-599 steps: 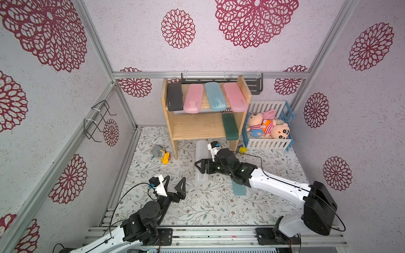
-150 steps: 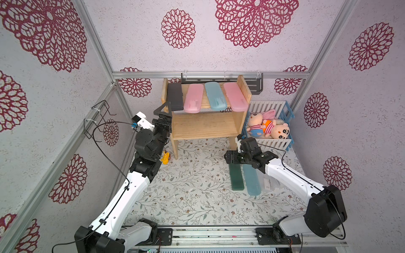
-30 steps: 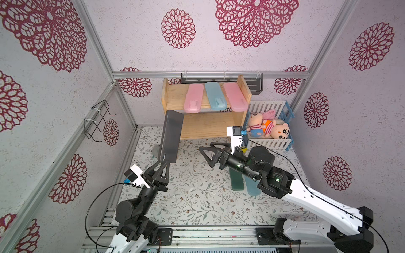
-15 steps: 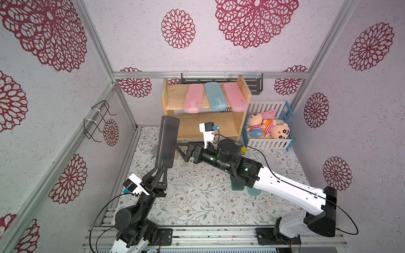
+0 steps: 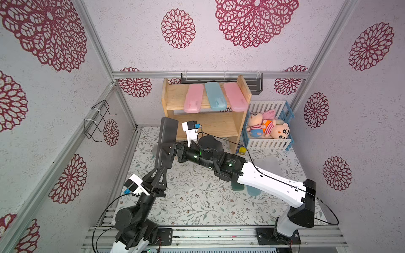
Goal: Remove the pencil cases from the shelf
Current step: Pick up the pencil case from the shelf, then place the pencil case at the center of the board.
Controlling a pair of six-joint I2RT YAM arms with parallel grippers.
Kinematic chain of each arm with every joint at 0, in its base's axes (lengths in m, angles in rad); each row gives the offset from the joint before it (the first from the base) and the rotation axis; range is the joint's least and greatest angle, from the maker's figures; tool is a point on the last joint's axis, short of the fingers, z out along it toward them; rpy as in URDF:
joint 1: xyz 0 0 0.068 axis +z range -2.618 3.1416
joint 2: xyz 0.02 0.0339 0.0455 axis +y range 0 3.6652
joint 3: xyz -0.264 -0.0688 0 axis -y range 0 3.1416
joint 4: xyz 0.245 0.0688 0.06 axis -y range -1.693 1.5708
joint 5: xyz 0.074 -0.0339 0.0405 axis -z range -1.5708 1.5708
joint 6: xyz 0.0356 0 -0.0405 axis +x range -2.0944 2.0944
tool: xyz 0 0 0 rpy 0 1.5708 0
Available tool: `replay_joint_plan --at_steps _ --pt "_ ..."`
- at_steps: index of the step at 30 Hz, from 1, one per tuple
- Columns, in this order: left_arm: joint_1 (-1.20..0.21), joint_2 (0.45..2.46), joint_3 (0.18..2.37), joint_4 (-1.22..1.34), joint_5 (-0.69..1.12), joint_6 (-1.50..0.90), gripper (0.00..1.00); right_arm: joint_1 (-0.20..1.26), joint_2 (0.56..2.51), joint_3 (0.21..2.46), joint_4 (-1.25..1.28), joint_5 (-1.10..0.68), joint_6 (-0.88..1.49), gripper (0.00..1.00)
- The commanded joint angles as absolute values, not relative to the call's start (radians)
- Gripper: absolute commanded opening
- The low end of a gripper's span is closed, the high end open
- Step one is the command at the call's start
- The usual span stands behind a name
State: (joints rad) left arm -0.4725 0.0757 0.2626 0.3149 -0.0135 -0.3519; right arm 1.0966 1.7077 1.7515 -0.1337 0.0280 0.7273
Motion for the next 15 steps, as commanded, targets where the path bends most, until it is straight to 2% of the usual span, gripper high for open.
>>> replay_joint_plan --at_steps 1,5,12,14,15 --pt "-0.478 0.063 0.28 0.327 -0.013 -0.336 0.0 1.108 1.723 1.81 -0.152 0.038 0.702 0.99" --pt "-0.478 0.054 0.282 0.311 -0.012 -0.335 0.0 1.111 1.738 1.824 -0.175 0.048 0.697 0.95" --pt "-0.479 0.045 0.314 0.228 -0.024 -0.317 0.01 1.108 1.733 1.812 -0.185 0.064 0.671 0.68" --pt "-0.478 0.043 0.323 0.204 -0.04 -0.322 0.22 1.106 1.731 1.811 -0.203 0.076 0.657 0.66" --pt "-0.478 0.041 0.327 0.192 -0.053 -0.324 0.4 1.105 1.73 1.809 -0.219 0.086 0.65 0.66"
